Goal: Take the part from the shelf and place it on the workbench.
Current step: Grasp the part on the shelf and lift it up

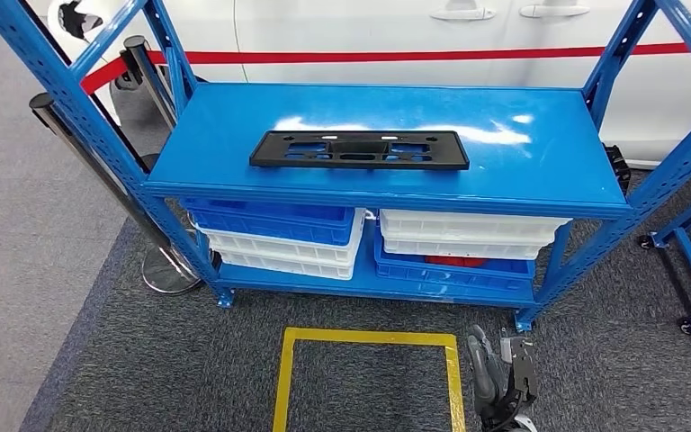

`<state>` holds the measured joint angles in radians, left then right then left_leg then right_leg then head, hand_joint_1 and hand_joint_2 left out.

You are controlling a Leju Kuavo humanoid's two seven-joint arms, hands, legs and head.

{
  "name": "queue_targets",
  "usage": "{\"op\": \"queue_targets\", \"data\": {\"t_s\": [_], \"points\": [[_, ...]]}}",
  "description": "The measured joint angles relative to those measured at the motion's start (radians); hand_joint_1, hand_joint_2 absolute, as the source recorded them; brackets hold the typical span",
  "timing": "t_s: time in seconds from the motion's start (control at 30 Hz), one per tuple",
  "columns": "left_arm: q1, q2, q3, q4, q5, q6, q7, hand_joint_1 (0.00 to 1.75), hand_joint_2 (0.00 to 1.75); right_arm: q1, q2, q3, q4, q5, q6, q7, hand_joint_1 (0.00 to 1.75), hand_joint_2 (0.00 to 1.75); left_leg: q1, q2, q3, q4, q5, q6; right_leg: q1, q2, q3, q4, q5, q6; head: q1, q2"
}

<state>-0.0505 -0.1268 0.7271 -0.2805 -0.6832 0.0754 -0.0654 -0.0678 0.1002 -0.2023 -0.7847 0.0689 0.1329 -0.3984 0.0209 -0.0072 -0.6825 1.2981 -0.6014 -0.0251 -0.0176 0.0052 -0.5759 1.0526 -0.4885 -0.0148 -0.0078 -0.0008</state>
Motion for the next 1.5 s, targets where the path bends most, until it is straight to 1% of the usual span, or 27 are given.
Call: {"op": "queue_targets", "data": {"t_s": [0.03,0.07,0.13,0.2,0.27,0.37,0.4,0.47,0.5,0.53,0.57,0.63,0.67,0.73,0.87,0.9,0.97,1.0,1.03,1.07,1.1,1.17,1.2,1.3,1.37,1.43,1.5], "points": [[-0.001,-0.002,0.007,0.002,-0.009,0.002,-0.001,0.00,0.00,0.002,0.000,0.016,-0.028,-0.002,-0.002,-0.008,0.00,0.00,-0.003,0.000,-0.009,0.007,0.013,0.007,0.005,-0.001,0.002,0.000,-0.002,-0.003,0.000,0.000],[-0.002,-0.004,0.014,0.004,-0.019,0.003,-0.003,0.00,0.00,0.004,0.000,0.034,-0.061,-0.005,-0.005,-0.017,0.00,0.00,-0.009,0.000,-0.001,-0.023,0.045,0.018,0.010,0.000,0.006,0.000,-0.004,-0.006,0.000,0.000],[-0.007,-0.006,0.029,0.006,-0.040,0.005,-0.007,0.00,0.00,0.005,0.001,0.076,-0.135,-0.010,-0.007,-0.039,0.00,0.00,-0.023,0.000,0.047,-0.145,0.120,0.048,0.017,0.000,0.013,-0.002,-0.008,-0.009,0.002,0.000],[-0.016,-0.009,0.045,0.009,-0.062,0.007,-0.010,0.00,0.00,0.002,0.003,0.119,-0.201,-0.013,-0.011,-0.059,0.00,0.00,-0.036,0.001,0.084,-0.238,0.150,0.067,0.017,0.000,0.013,-0.004,-0.011,-0.007,0.004,0.000],[-0.022,-0.013,0.059,0.013,-0.082,0.008,-0.012,0.00,0.00,0.001,0.004,0.163,-0.266,-0.015,-0.020,-0.076,0.00,0.00,-0.043,0.000,0.092,-0.266,0.148,0.068,0.012,0.000,0.010,-0.008,-0.010,0.002,0.003,0.000],[-0.025,-0.021,0.077,0.018,-0.110,0.009,-0.012,0.00,0.00,0.000,0.003,0.228,-0.366,-0.016,-0.038,-0.102,0.00,0.00,-0.033,0.001,0.116,-0.300,0.157,0.064,0.010,-0.001,0.005,0.013,-0.027,0.018,0.003,0.000],[-0.028,-0.023,0.083,0.020,-0.120,0.009,-0.012,0.00,0.00,-0.001,0.003,0.247,-0.398,-0.017,-0.045,-0.111,0.00,0.00,-0.030,0.001,0.125,-0.309,0.159,0.063,0.010,-0.001,-0.015,0.055,-0.047,0.023,0.004,0.000],[-0.034,-0.027,0.096,0.024,-0.138,0.010,-0.013,0.00,0.00,-0.001,0.001,0.288,-0.461,-0.017,-0.060,-0.127,0.00,0.00,-0.029,0.001,0.131,-0.311,0.154,0.067,0.006,-0.001,-0.085,0.177,-0.092,0.031,0.004,0.000],[-0.037,-0.029,0.102,0.026,-0.147,0.010,-0.014,0.00,0.00,-0.001,0.000,0.310,-0.491,-0.017,-0.068,-0.134,0.00,0.00,-0.029,0.001,0.134,-0.310,0.150,0.067,0.003,-0.001,-0.118,0.225,-0.101,0.036,0.004,0.000],[-0.038,-0.031,0.108,0.028,-0.155,0.010,-0.014,0.00,0.00,-0.001,-0.001,0.332,-0.520,-0.017,-0.077,-0.141,0.00,0.00,-0.027,0.001,0.139,-0.309,0.145,0.065,0.000,-0.002,-0.136,0.242,-0.090,0.040,0.004,0.000],[-0.039,-0.033,0.114,0.030,-0.164,0.011,-0.015,0.00,0.00,-0.002,-0.002,0.355,-0.549,-0.017,-0.086,-0.148,0.00,0.00,-0.026,0.000,0.144,-0.306,0.139,0.063,-0.004,-0.002,-0.135,0.223,-0.061,0.045,0.004,0.000],[-0.040,-0.037,0.124,0.034,-0.180,0.011,-0.015,0.00,0.00,-0.007,-0.007,0.401,-0.609,-0.016,-0.106,-0.162,0.00,0.00,-0.022,-0.001,0.153,-0.296,0.121,0.052,-0.010,-0.004,-0.093,0.115,0.014,0.052,0.004,0.000],[-0.042,-0.038,0.130,0.035,-0.189,0.012,-0.015,0.00,0.00,-0.011,-0.009,0.424,-0.639,-0.016,-0.116,-0.169,0.00,0.00,-0.022,-0.002,0.154,-0.286,0.110,0.046,-0.010,-0.004,-0.070,0.061,0.034,0.051,0.004,0.000],[-0.047,-0.041,0.141,0.038,-0.205,0.013,-0.016,0.00,0.00,-0.018,-0.013,0.471,-0.698,-0.015,-0.136,-0.183,0.00,0.00,-0.023,-0.002,0.154,-0.276,0.092,0.032,-0.007,-0.002,-0.047,0.011,0.034,0.038,0.003,0.000],[-0.057,-0.045,0.159,0.041,-0.237,0.015,-0.018,0.00,0.00,-0.028,-0.019,0.560,-0.816,-0.012,-0.177,-0.211,0.00,0.00,-0.019,0.001,0.158,-0.253,0.063,0.011,-0.006,0.000,-0.023,-0.003,0.010,0.006,-0.003,0.000],[-0.059,-0.046,0.163,0.042,-0.245,0.016,-0.018,0.00,0.00,-0.032,-0.020,0.582,-0.844,-0.011,-0.187,-0.217,0.00,0.00,-0.017,0.001,0.138,-0.209,0.048,0.006,-0.007,-0.001,-0.011,-0.007,0.005,0.001,-0.005,0.000],[-0.060,-0.048,0.172,0.045,-0.262,0.017,-0.018,0.00,0.00,-0.038,-0.022,0.627,-0.897,-0.010,-0.208,-0.230,0.00,0.00,-0.015,0.002,0.054,-0.072,0.012,0.000,-0.005,-0.004,0.013,-0.011,-0.012,-0.005,-0.008,0.000],[-0.059,-0.050,0.178,0.047,-0.270,0.018,-0.018,0.00,0.00,-0.040,-0.025,0.651,-0.924,-0.010,-0.218,-0.236,0.00,0.00,-0.014,0.002,0.007,-0.012,0.008,-0.002,-0.004,-0.004,0.025,-0.011,-0.023,-0.005,-0.008,0.000],[-0.058,-0.051,0.183,0.050,-0.278,0.019,-0.018,0.00,0.00,-0.043,-0.027,0.676,-0.951,-0.010,-0.229,-0.243,0.00,0.00,-0.013,0.002,-0.027,0.017,0.022,-0.002,-0.003,-0.004,0.039,-0.011,-0.035,-0.005,-0.008,0.000],[-0.057,-0.052,0.188,0.053,-0.286,0.020,-0.018,0.00,0.00,-0.045,-0.029,0.699,-0.976,-0.010,-0.239,-0.249,0.00,0.00,-0.013,0.002,-0.045,0.007,0.058,-0.001,-0.002,-0.003,0.055,-0.012,-0.048,-0.004,-0.008,0.000],[-0.057,-0.054,0.193,0.055,-0.294,0.021,-0.018,0.00,0.00,-0.050,-0.031,0.722,-1.002,-0.010,-0.249,-0.255,0.00,0.00,-0.012,0.002,-0.044,-0.042,0.114,0.003,-0.002,-0.002,0.073,-0.013,-0.062,-0.003,-0.008,0.000],[-0.056,-0.056,0.203,0.062,-0.311,0.023,-0.018,0.00,0.00,-0.060,-0.036,0.767,-1.049,-0.010,-0.270,-0.269,0.00,0.00,-0.015,0.002,-0.019,-0.152,0.204,0.014,-0.003,0.001,0.105,-0.018,-0.089,0.004,-0.007,0.000],[-0.057,-0.058,0.208,0.064,-0.320,0.025,-0.018,0.00,0.00,-0.066,-0.039,0.788,-1.071,-0.010,-0.281,-0.275,0.00,0.00,-0.021,0.003,-0.002,-0.193,0.217,0.021,-0.005,0.003,0.116,-0.023,-0.099,0.010,-0.006,0.000],[-0.064,-0.059,0.217,0.067,-0.344,0.028,-0.018,0.00,0.00,-0.080,-0.047,0.835,-1.126,-0.010,-0.314,-0.291,0.00,0.00,-0.035,0.003,0.043,-0.245,0.172,0.045,-0.011,0.006,0.134,-0.019,-0.098,0.033,-0.007,0.000],[-0.068,-0.060,0.219,0.067,-0.354,0.031,-0.018,0.00,0.00,-0.093,-0.052,0.859,-1.152,-0.011,-0.329,-0.297,0.00,0.00,-0.033,0.000,0.085,-0.272,0.152,0.059,-0.013,0.003,0.100,0.064,-0.059,0.042,-0.007,0.000],[-0.071,-0.060,0.221,0.067,-0.356,0.033,-0.018,0.00,0.00,-0.100,-0.058,0.875,-1.163,-0.013,-0.332,-0.299,0.00,0.00,-0.030,-0.001,0.135,-0.295,0.132,0.069,-0.012,0.001,0.006,0.188,-0.041,0.043,-0.006,0.000],[-0.073,-0.061,0.225,0.067,-0.357,0.035,-0.018,0.00,0.00,-0.101,-0.065,0.887,-1.169,-0.016,-0.332,-0.300,0.00,0.00,-0.030,-0.003,0.179,-0.306,0.107,0.073,-0.008,0.001,-0.094,0.259,-0.093,0.042,-0.006,0.000]]}}
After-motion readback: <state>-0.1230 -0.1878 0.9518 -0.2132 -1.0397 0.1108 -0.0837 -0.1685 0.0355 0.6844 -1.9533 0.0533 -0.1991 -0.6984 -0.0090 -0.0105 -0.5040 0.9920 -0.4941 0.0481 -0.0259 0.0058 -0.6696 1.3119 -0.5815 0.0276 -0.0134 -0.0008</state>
